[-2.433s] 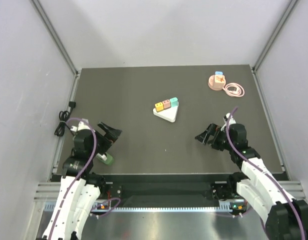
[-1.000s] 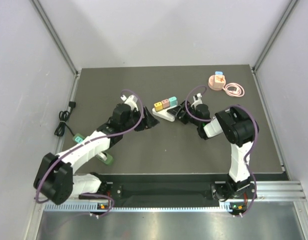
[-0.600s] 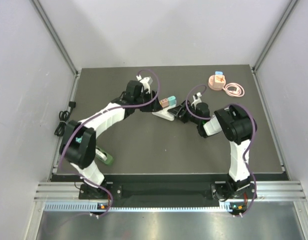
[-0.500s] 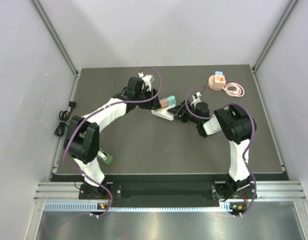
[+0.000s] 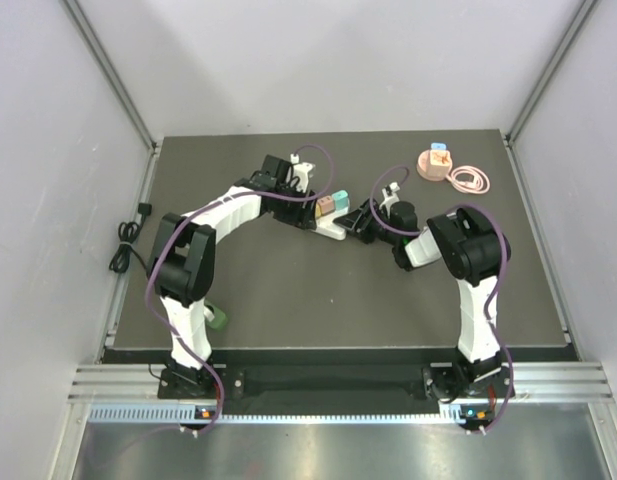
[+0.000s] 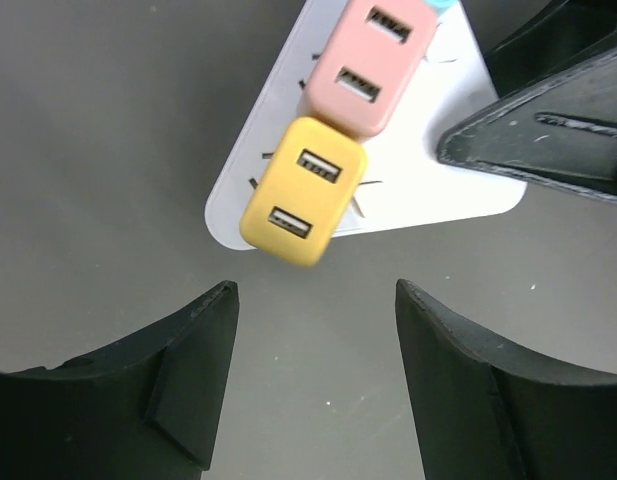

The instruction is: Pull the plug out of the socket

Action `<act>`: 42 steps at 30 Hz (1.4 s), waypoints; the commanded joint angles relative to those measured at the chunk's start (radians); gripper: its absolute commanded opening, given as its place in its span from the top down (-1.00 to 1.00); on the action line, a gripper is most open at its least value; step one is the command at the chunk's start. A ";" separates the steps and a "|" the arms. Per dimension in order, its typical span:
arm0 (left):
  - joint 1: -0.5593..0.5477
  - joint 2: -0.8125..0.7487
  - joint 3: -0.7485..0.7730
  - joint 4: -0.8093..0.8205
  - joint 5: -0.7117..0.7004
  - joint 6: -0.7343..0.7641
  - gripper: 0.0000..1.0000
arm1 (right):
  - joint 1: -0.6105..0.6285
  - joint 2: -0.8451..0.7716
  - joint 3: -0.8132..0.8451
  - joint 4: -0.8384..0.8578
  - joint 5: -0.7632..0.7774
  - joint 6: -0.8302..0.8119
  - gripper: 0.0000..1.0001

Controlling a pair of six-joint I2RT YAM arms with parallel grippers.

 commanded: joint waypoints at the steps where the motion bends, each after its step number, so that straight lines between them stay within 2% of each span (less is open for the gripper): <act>1: 0.016 0.007 0.021 0.059 0.036 0.011 -0.35 | -0.007 0.031 0.018 -0.030 -0.014 -0.017 -0.04; 6: 0.015 0.012 0.023 0.122 0.050 0.027 -0.11 | -0.007 0.038 0.027 -0.031 -0.025 -0.012 -0.01; 15: 0.016 0.077 0.079 0.118 0.061 0.069 -0.13 | -0.007 0.044 0.035 -0.031 -0.034 -0.017 0.01; 17: 0.016 0.088 0.090 0.125 0.059 0.074 -0.05 | -0.007 0.044 0.033 -0.031 -0.036 -0.015 0.01; 26: 0.016 0.087 0.050 0.216 0.082 0.048 0.06 | -0.007 0.058 0.047 -0.033 -0.051 -0.007 0.01; 28: 0.015 0.079 0.038 0.232 0.093 0.038 0.21 | -0.007 0.057 0.047 -0.027 -0.056 -0.009 -0.01; 30: 0.012 0.071 0.018 0.253 0.097 0.038 0.31 | -0.007 0.057 0.044 -0.016 -0.057 -0.003 -0.13; 31: 0.010 0.064 0.009 0.266 0.105 0.008 0.45 | -0.007 0.057 0.042 -0.010 -0.059 -0.001 -0.17; 32: 0.007 0.059 -0.012 0.279 0.111 -0.004 0.49 | -0.009 0.060 0.044 -0.011 -0.060 0.002 -0.25; 34: 0.003 0.041 -0.035 0.316 0.116 -0.015 0.70 | -0.009 0.067 0.048 -0.014 -0.068 0.010 -0.27; 37: -0.008 0.024 -0.066 0.336 0.110 -0.026 0.75 | -0.010 0.067 0.053 -0.024 -0.064 0.010 -0.15; 39: -0.017 0.018 -0.075 0.338 0.099 -0.032 0.78 | -0.010 0.072 0.058 -0.028 -0.062 0.011 0.04; 40: -0.019 0.010 -0.080 0.344 0.094 -0.037 0.79 | -0.010 0.080 0.061 -0.031 -0.062 0.016 0.15; 41: -0.025 0.004 -0.091 0.352 0.088 -0.046 0.83 | -0.012 0.083 0.062 -0.033 -0.062 0.020 0.40; 42: -0.030 -0.001 -0.098 0.359 0.081 -0.052 0.95 | -0.010 0.084 0.065 -0.037 -0.054 0.026 0.55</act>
